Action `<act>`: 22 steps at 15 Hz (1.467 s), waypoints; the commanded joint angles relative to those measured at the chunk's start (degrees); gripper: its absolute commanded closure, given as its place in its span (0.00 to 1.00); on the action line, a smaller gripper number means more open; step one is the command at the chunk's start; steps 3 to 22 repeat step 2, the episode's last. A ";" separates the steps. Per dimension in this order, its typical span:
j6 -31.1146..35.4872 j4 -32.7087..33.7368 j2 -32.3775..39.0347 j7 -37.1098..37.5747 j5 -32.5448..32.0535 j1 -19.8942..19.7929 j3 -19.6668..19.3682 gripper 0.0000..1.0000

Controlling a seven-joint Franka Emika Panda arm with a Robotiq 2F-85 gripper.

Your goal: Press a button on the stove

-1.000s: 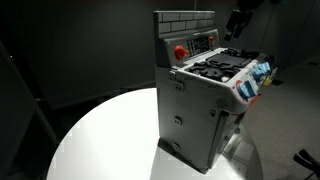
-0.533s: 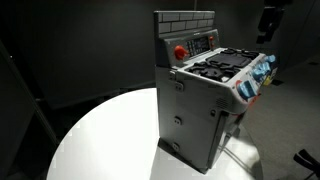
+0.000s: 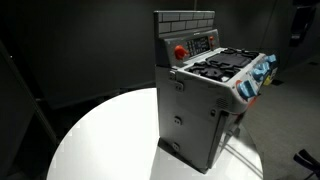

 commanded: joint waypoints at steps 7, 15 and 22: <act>-0.19 -0.92 -0.90 0.13 -0.28 0.23 -0.38 0.00; -0.19 -0.92 -0.90 0.13 -0.28 0.23 -0.38 0.00; -0.19 -0.92 -0.90 0.13 -0.28 0.23 -0.38 0.00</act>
